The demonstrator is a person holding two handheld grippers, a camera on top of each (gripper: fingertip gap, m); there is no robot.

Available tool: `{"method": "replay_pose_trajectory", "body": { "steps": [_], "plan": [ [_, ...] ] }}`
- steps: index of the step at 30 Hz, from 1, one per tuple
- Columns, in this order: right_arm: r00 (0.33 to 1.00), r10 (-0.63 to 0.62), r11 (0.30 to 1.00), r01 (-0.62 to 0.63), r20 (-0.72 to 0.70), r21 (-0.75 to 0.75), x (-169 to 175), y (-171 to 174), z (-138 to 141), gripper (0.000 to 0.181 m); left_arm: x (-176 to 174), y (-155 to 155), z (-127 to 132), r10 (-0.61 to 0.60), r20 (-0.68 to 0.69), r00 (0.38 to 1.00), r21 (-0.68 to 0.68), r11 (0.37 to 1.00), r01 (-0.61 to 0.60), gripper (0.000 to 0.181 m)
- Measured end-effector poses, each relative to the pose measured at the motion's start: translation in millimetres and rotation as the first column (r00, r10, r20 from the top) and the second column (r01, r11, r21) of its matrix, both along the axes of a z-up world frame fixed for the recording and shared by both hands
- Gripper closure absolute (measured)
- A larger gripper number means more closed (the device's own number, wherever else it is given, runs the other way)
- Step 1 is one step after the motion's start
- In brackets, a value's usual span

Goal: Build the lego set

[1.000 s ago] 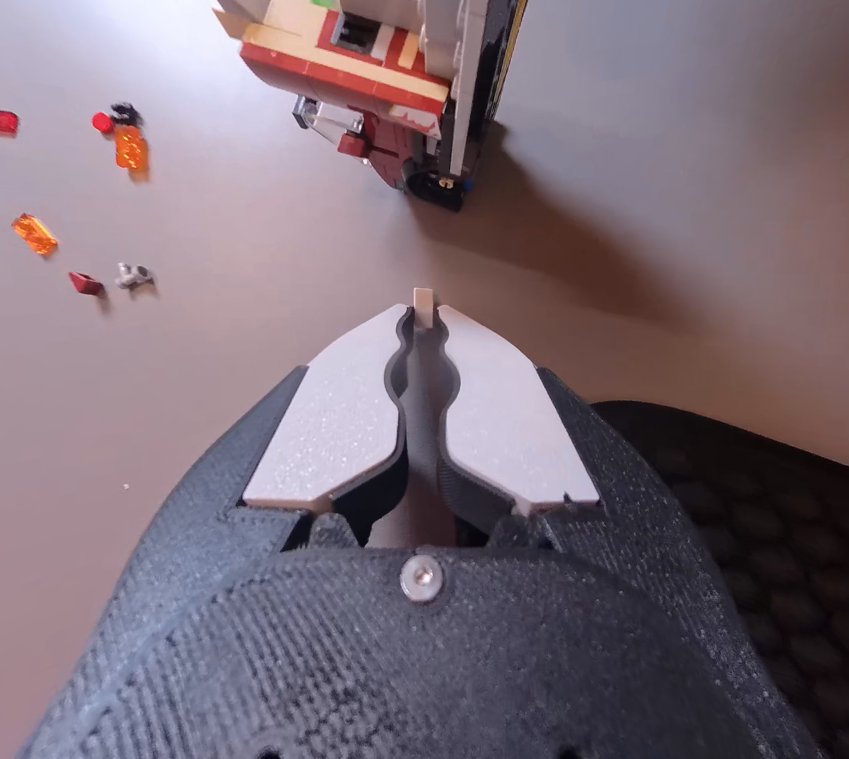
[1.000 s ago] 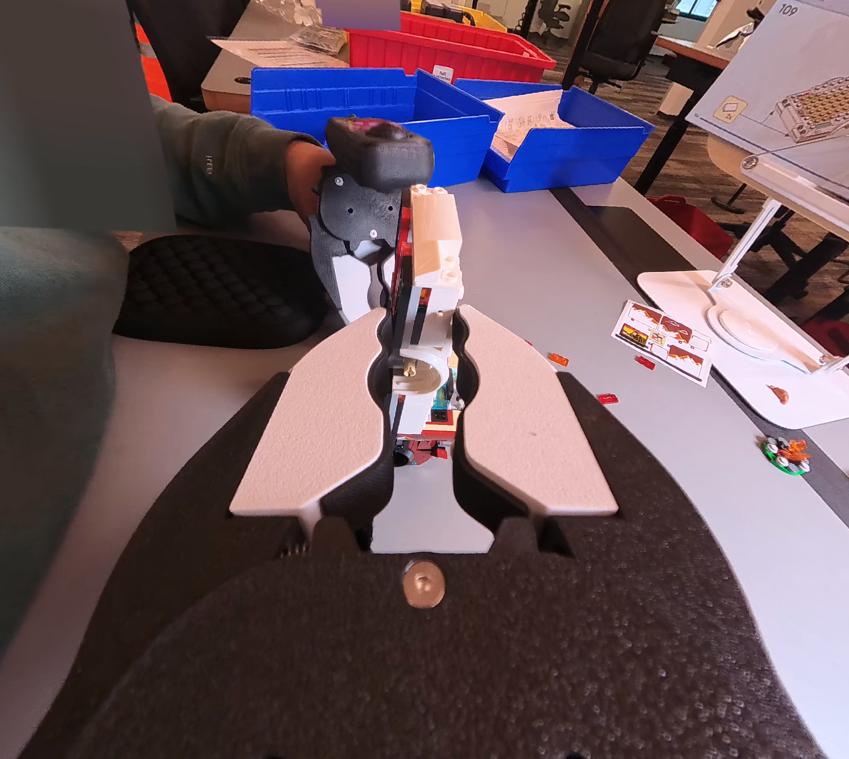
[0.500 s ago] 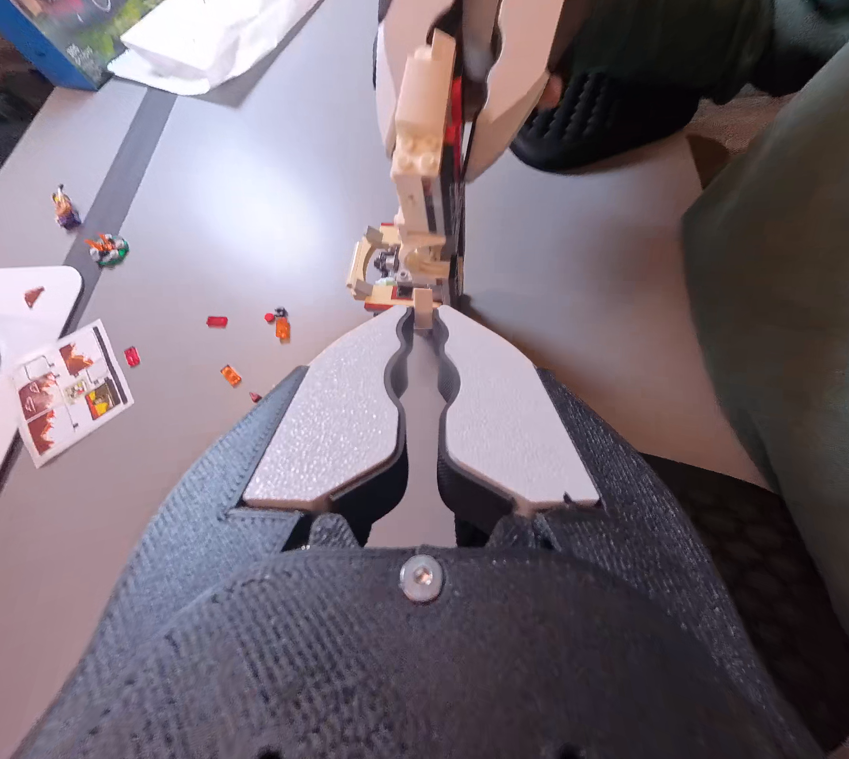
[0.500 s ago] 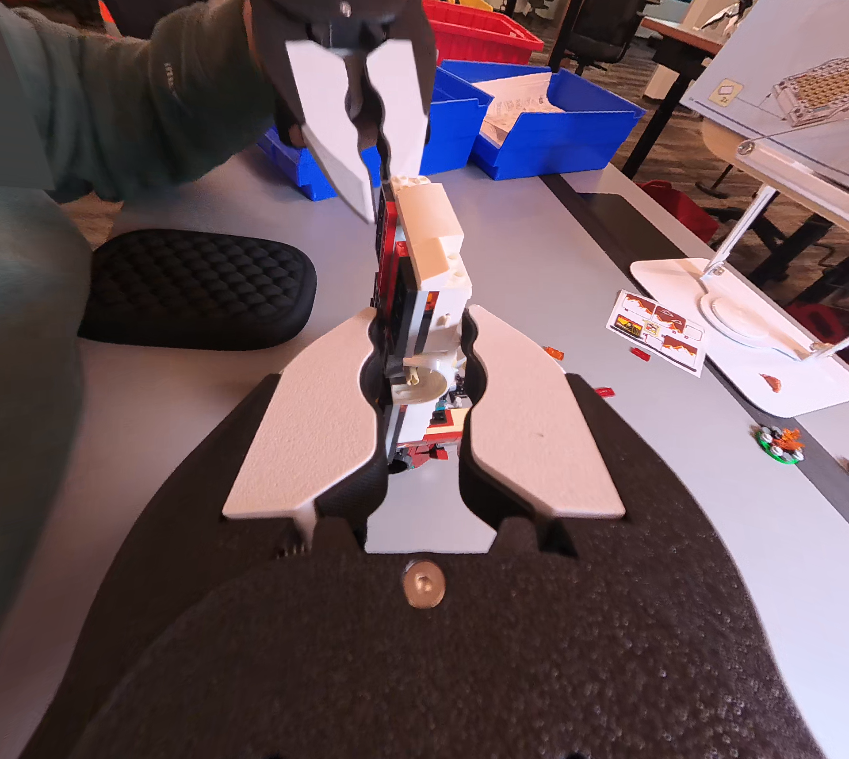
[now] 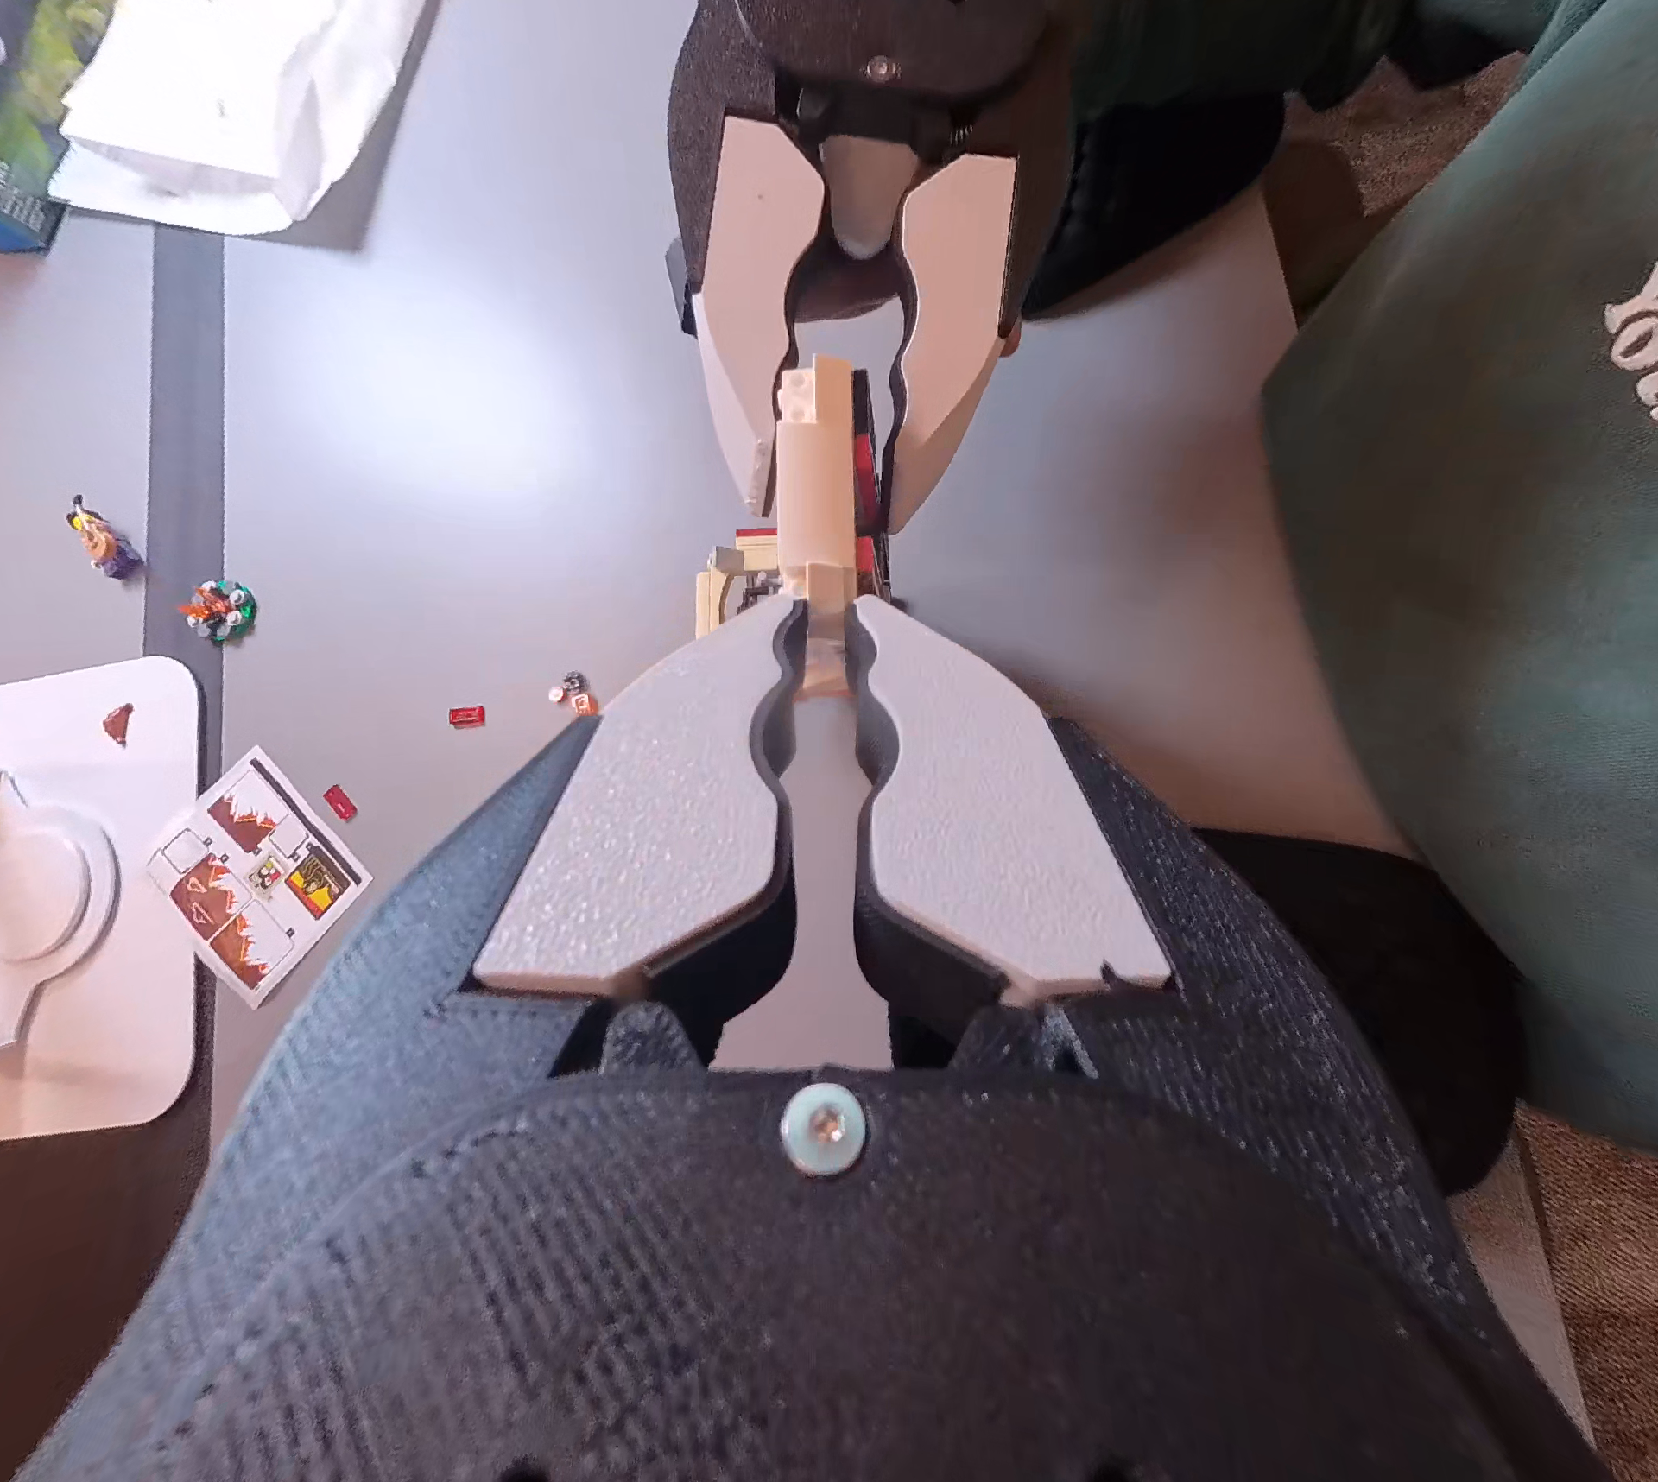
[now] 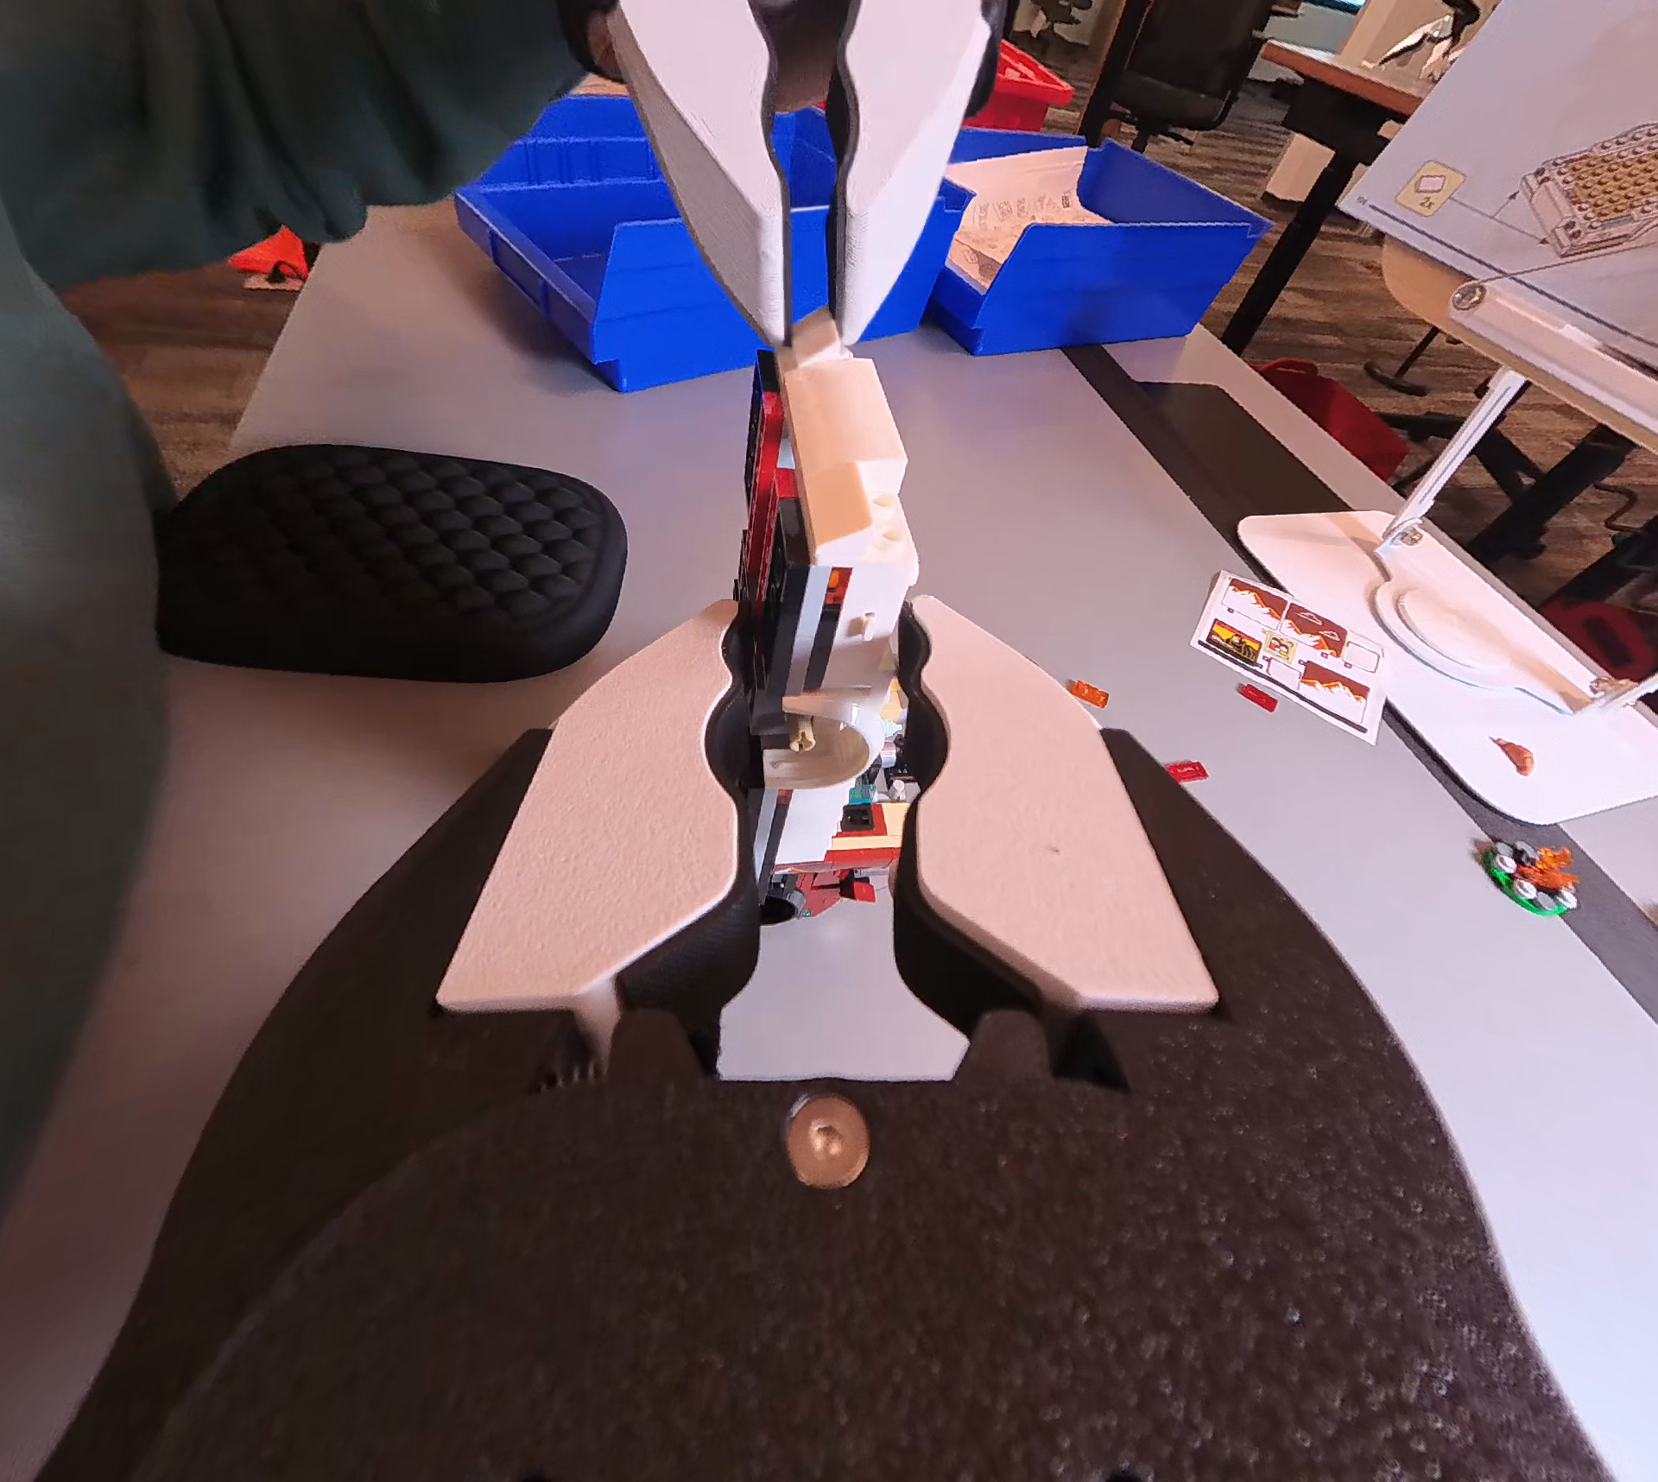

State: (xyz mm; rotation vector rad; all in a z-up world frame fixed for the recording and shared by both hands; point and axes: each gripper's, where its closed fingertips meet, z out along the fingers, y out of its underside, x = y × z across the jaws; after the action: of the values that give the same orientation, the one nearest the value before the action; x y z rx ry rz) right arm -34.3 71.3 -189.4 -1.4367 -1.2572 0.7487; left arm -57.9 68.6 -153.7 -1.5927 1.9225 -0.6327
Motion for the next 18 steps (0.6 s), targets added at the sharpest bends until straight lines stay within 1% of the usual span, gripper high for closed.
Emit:
{"method": "replay_pose_trajectory", "body": {
  "steps": [10, 18],
  "plan": [
    [1.0, 0.004, 1.0, -0.004, -0.004, -0.006, 0.9, 0.6, -0.2, 0.151, 1.9, 0.3, -1.6, -0.03, -0.053, 0.998, -0.027, 0.999, 0.028, 0.172],
    [1.0, 0.004, 1.0, -0.004, -0.005, -0.006, 0.7, 0.5, -0.2, 0.151, 2.5, -2.2, 1.4, -0.036, -0.022, 0.999, -0.036, 0.999, 0.035, 0.166]
  ]
}}
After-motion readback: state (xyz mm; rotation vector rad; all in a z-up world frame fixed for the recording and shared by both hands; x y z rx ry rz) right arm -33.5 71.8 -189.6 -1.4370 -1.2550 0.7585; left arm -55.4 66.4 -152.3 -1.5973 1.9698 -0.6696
